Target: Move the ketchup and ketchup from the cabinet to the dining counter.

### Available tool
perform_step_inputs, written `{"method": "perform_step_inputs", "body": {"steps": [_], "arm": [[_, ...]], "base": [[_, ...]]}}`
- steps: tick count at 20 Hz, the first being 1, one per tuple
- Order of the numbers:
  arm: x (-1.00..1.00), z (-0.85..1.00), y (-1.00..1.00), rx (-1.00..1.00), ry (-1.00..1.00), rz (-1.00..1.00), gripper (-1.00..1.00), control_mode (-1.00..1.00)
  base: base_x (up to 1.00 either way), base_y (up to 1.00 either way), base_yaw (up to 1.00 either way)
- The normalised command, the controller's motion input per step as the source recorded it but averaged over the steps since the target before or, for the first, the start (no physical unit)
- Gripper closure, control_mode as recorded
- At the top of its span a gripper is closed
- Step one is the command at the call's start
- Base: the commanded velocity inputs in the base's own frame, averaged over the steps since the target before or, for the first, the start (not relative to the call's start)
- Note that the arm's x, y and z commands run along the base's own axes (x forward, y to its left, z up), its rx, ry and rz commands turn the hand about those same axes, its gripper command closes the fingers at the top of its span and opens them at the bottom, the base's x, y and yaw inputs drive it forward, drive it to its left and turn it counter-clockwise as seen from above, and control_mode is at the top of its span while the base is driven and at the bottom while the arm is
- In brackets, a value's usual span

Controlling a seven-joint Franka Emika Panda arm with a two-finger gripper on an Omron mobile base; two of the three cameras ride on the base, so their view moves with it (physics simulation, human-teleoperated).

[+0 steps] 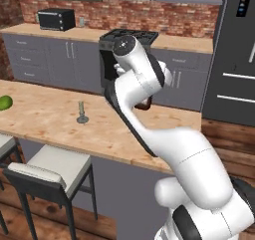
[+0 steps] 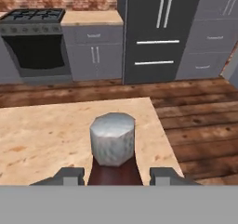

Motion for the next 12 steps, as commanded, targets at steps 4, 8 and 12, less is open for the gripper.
{"method": "perform_step_inputs", "body": {"steps": [4,8,12], "arm": [[0.89,-0.45,0.0,0.0,0.0,-0.13,1.0,-1.0],[0.7,-0.43,-0.01,0.0,-0.05,-0.03,1.0,-1.0],[0.34,-0.52,-0.04,0.0,-0.17,0.0,1.0,-1.0]], "base": [[0.0,0.0,0.0],[0.0,0.0,0.0],[0.0,0.0,0.0]]}}
